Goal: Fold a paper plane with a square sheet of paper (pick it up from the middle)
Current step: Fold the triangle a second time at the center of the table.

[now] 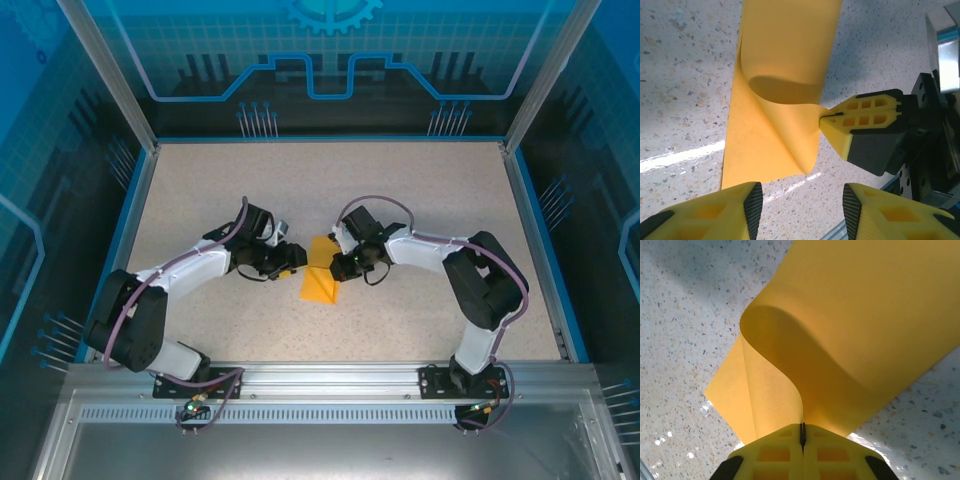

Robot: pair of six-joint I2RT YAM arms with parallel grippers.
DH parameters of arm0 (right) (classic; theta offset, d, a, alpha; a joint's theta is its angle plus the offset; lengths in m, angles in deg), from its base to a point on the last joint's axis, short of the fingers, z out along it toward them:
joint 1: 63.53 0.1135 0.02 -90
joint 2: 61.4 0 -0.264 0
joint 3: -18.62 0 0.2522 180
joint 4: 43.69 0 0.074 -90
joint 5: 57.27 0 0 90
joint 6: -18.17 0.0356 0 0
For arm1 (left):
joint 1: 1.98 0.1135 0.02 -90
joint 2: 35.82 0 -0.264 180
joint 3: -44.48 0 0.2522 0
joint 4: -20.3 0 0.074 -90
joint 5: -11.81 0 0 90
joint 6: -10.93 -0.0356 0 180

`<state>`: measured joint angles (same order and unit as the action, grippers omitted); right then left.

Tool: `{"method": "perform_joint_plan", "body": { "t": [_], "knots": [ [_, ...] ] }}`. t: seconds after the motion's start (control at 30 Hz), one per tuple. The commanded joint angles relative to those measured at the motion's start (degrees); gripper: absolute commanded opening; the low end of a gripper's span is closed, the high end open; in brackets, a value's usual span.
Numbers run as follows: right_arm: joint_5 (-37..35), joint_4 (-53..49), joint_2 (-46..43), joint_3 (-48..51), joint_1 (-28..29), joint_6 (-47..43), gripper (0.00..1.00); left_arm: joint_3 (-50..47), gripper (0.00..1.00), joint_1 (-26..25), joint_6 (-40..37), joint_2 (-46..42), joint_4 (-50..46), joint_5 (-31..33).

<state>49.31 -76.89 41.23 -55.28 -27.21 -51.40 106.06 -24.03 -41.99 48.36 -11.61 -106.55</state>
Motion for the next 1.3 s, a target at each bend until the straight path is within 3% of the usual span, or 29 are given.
{"method": "perform_joint_plan", "body": {
  "t": [0.0, 1.27],
  "knots": [
    [-1.7, -3.15, 0.98, -1.41, -0.71, -1.09, 0.04, 0.0, 0.49, -0.45, -1.3, 0.98, -0.88, -1.57],
    [-4.73, -3.82, 2.47, -2.19, 0.05, 0.99, 0.05, 3.77, 0.38, -2.27, -0.08, 5.51, 0.11, -2.36]
  ]
}}
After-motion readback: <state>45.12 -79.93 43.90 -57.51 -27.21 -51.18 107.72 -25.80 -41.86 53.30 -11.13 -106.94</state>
